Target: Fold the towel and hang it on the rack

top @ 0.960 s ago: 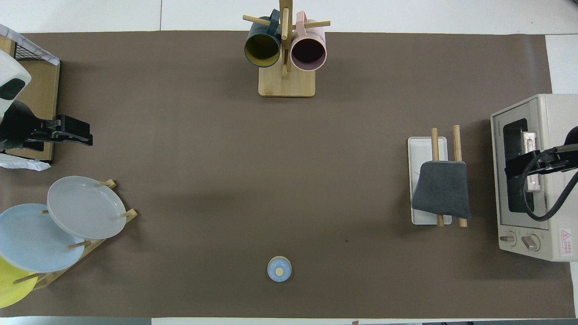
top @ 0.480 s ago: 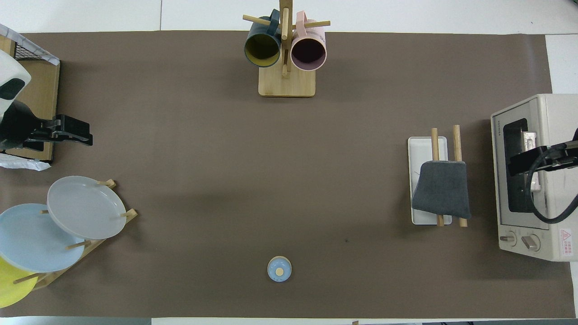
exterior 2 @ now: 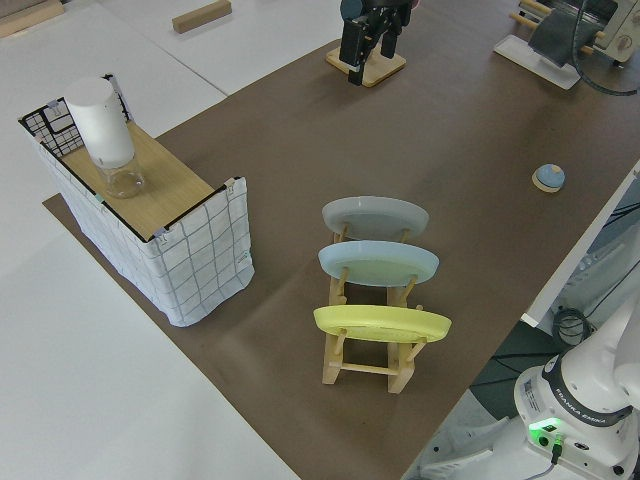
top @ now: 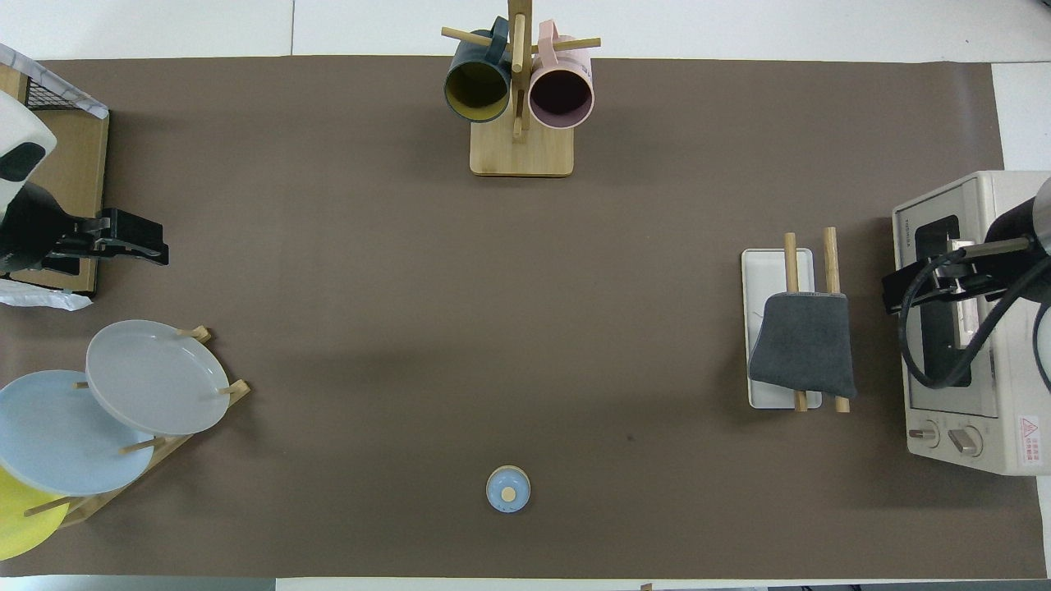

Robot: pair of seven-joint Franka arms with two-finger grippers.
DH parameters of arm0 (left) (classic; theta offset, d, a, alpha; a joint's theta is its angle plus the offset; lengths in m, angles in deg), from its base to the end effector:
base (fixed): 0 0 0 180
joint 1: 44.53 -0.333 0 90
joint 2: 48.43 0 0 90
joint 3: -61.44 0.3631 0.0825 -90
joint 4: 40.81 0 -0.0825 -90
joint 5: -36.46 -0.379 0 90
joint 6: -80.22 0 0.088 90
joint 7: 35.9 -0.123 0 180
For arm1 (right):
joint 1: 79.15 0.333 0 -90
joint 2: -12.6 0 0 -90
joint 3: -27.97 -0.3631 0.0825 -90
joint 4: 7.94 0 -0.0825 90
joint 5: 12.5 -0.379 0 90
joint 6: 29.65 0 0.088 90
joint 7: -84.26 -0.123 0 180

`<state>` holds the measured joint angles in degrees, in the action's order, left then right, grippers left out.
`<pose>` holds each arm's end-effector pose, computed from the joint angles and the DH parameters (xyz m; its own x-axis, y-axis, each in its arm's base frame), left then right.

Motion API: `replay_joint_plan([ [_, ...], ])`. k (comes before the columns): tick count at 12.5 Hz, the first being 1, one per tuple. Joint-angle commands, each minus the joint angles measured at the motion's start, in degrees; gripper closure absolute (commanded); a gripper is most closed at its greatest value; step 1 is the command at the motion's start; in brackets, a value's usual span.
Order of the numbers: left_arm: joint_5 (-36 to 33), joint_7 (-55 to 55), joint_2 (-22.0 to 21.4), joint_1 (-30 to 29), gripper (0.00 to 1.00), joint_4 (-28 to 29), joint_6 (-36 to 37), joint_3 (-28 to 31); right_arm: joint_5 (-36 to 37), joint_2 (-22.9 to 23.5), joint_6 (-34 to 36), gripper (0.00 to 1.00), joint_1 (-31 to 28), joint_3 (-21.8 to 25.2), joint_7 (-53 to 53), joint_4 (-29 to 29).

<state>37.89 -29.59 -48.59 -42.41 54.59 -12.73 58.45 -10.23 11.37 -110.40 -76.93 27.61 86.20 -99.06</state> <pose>0.5470 -0.0519 0.6175 0.9989 0.0223 -0.0425 0.0232 -0.9995 0.0202 0.5206 0.0181 0.6457 0.9845 0.0718 -0.1600 0.0783 -0.9963 0.0343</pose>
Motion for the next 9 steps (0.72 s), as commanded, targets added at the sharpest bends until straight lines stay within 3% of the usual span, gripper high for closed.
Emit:
replay_joint_plan([
  [1, 0.50, 0.37, -0.72, 0.00, 0.00, 0.22, -0.47, 0.27, -0.25, 0.70, 1.57, 0.00, 1.02, 2.12, -0.45, 1.91],
  [9, 0.50, 0.37, -0.63, 0.00, 0.00, 0.22, -0.47, 0.27, -0.95, 0.88, 2.88, 0.00, 0.50, 2.56, -0.62, 3.32],
])
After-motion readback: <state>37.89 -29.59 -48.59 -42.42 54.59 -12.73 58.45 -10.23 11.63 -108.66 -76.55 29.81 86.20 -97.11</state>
